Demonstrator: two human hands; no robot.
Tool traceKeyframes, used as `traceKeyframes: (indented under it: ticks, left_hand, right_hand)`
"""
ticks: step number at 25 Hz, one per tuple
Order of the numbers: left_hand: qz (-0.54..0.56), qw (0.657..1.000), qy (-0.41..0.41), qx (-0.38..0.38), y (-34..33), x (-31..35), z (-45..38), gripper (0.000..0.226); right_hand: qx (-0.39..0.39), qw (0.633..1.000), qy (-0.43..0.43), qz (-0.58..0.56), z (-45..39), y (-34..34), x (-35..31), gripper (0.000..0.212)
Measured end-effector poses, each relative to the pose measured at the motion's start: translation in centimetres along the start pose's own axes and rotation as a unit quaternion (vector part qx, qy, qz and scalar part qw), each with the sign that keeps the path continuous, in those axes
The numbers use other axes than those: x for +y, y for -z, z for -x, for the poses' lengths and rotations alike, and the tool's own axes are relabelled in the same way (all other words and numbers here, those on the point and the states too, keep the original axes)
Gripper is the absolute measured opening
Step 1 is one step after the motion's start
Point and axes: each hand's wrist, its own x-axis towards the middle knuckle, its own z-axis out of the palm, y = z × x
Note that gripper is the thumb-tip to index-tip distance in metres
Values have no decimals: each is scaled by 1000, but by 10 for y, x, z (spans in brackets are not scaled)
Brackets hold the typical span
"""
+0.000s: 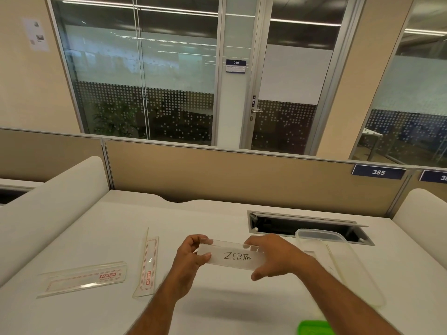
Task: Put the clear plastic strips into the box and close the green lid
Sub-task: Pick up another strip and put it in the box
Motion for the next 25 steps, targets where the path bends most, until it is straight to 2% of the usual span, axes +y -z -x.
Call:
traceKeyframes:
  ticks: [4,7,9,10,11,13,16,18,22,25]
  left_hand:
    - [4,1000,5,-29,-4,-2,5,43]
    - [13,999,-16,-37,-8,0,7,44]
    - [-39,999,-25,-21,-14,-3,6,44]
    - [-104,994,-29,1,-17,-6,5,44]
    - [-187,981,-36,28,-20,-10,4,46]
    - [-350,933,-61,56,-19,-22,2,55]
    - [-511,853,-97,39,-6,-51,-2,67]
    - [-593,800,-93,23,5,-73,-5,72]
    - [-665,747,-23,-15,20,-108,-9,88]
    - [-694,719,-21,-25,24,-122,-11,96]
  right_hand:
    - [-59,998,4,24,-6,-15,-16,82]
    - [-57,998,-12,27,-4,-25,-19,76]
    - [-31,998,-38,34,0,-25,-17,75]
    - [-11,998,-57,36,2,-21,-14,76]
    - [15,996,-80,35,5,-14,-10,76]
    - [77,988,-136,22,10,3,4,76]
    - [166,957,-239,-2,24,30,37,70]
    - [195,933,-303,4,36,39,63,71]
    - [177,899,-401,25,57,31,107,72]
    - [127,888,-441,26,62,8,124,74]
